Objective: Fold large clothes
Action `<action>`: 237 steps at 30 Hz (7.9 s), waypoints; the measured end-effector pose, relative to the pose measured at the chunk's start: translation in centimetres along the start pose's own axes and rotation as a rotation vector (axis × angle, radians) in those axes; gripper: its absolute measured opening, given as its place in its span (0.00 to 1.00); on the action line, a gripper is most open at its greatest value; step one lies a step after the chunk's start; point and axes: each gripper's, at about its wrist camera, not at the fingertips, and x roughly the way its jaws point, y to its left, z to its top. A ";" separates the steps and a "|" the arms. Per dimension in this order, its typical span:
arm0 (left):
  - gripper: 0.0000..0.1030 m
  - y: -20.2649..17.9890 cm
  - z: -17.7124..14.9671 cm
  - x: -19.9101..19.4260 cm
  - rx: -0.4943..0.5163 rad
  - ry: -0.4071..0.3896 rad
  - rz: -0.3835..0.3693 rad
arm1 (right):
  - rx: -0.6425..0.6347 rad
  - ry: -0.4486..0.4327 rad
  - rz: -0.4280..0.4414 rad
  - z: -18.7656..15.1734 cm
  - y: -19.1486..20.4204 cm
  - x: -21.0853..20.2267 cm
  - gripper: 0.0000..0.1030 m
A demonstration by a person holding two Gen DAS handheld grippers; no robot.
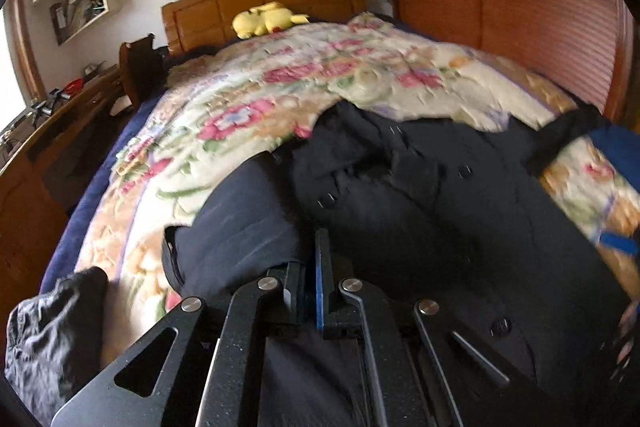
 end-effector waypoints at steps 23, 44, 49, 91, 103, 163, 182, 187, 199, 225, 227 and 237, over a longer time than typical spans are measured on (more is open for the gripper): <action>0.76 5.8 -6.2 -3.4 -0.160 0.025 -0.050 | 0.002 0.010 0.067 1.9 2.5 0.5 1.00; 0.76 14.1 -7.9 9.2 -0.321 0.201 0.030 | -0.063 0.112 0.088 2.2 4.6 5.4 1.00; 0.76 14.3 -8.9 10.8 -0.327 0.250 0.022 | -0.063 0.113 0.095 2.3 4.8 5.3 1.00; 0.09 -9.0 5.7 -3.3 0.059 -0.097 -0.183 | 0.078 -0.003 -0.095 -0.5 -4.4 -5.9 1.00; 0.11 -12.9 2.6 -3.0 0.090 -0.057 -0.237 | 0.122 -0.006 -0.120 -0.6 -5.5 -7.6 1.00; 0.71 3.9 -11.5 -8.8 -0.184 -0.137 -0.117 | -0.168 0.111 0.026 2.9 5.0 7.5 0.20; 0.73 -1.9 -9.0 -7.5 -0.118 -0.152 -0.202 | 0.091 -0.030 0.010 -0.9 -3.0 -4.3 0.12; 0.73 -4.3 -8.2 -6.8 -0.092 -0.149 -0.219 | 0.085 0.012 -0.008 -1.2 -4.3 -5.3 0.12; 0.73 -7.9 -7.8 -5.9 -0.056 -0.146 -0.231 | 0.188 0.022 -0.129 -0.5 -7.4 -6.5 0.45; 0.73 -9.6 -7.1 -6.4 -0.044 -0.170 -0.265 | 0.155 0.255 0.014 -2.2 -7.8 -2.9 0.09; 0.73 -9.6 -7.0 -6.5 -0.048 -0.176 -0.269 | 0.149 0.254 0.023 -2.1 -7.4 -3.6 0.08; 0.73 -9.6 -6.6 -6.7 -0.058 -0.188 -0.277 | 0.094 0.206 -0.042 -1.5 -6.7 -7.0 0.15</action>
